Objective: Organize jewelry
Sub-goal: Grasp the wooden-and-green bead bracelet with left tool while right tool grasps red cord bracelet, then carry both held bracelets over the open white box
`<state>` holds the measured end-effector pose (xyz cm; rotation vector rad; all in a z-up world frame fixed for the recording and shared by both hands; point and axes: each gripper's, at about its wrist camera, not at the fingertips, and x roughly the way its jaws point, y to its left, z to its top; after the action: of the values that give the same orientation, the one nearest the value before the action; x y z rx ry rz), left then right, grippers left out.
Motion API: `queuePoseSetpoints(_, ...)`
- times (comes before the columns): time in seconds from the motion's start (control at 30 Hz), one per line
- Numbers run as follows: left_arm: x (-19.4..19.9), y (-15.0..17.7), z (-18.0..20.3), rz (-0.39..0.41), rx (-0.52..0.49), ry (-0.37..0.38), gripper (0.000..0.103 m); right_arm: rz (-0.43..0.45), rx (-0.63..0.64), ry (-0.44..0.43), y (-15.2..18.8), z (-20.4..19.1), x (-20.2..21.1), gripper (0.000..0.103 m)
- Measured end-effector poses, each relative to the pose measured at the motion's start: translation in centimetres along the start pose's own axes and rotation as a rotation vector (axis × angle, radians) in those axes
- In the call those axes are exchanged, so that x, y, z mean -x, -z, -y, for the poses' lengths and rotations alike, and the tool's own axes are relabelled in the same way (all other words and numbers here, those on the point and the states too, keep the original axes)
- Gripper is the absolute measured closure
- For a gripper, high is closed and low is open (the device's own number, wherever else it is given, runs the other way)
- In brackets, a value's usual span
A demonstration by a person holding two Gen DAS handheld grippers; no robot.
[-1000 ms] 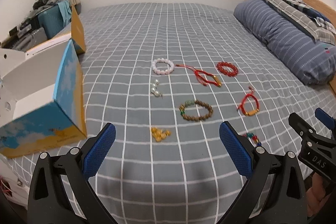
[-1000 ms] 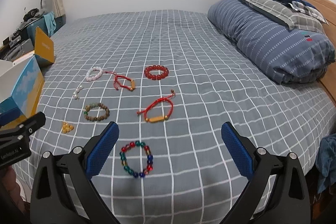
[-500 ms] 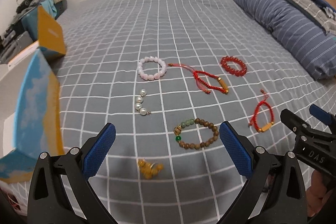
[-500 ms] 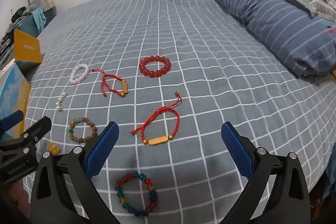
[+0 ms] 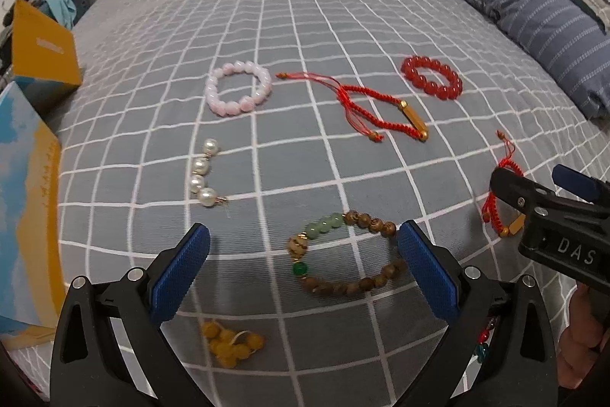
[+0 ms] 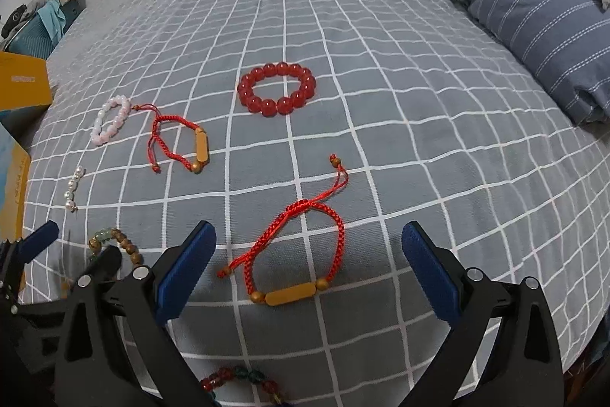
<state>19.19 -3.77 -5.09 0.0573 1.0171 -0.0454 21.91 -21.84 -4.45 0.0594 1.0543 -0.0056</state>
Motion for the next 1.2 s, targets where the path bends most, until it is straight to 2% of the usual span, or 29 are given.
queuePoseSetpoints(0.1,-0.8,-0.2,0.4,-0.018,0.004,0.012,0.006,-0.017,0.002,-0.005,-0.1,-0.2,-0.7,0.010)
queuePoseSetpoints(0.27,-2.0,-0.3,0.7,-0.041,0.002,0.005,0.007,-0.072,0.008,-0.008,-0.1,-0.3,-2.2,0.020)
queuePoseSetpoints(0.37,-2.2,-0.4,0.7,-0.046,0.000,0.004,0.013,-0.070,0.009,-0.008,0.0,-0.3,-2.3,0.024)
queuePoseSetpoints(0.47,-2.1,-0.4,0.7,-0.046,-0.005,0.007,0.020,-0.072,0.001,-0.010,-0.2,-0.3,-2.4,0.033)
queuePoseSetpoints(0.77,-1.3,-0.2,0.3,-0.062,0.003,0.054,0.062,-0.074,-0.004,-0.018,0.0,-0.1,-2.1,0.067)
queuePoseSetpoints(0.83,-1.2,-0.3,0.2,-0.065,0.005,0.057,0.081,-0.076,-0.002,-0.021,0.0,-0.1,-2.1,0.078)
queuePoseSetpoints(0.87,-1.2,-0.3,0.1,-0.065,0.008,0.054,0.085,-0.076,-0.001,-0.023,0.0,-0.2,-2.1,0.082)
queuePoseSetpoints(0.93,-1.2,-0.4,-0.2,-0.066,0.019,0.068,0.085,-0.075,0.000,-0.022,0.1,-0.3,-2.1,0.090)
queuePoseSetpoints(1.0,-1.1,-0.5,-0.3,-0.064,0.023,0.073,0.085,-0.071,0.005,-0.019,0.0,-0.4,-2.0,0.093)
queuePoseSetpoints(1.2,-0.6,-0.8,-0.6,-0.041,0.029,0.054,0.085,-0.040,-0.003,-0.022,0.0,-0.1,-1.3,0.094)
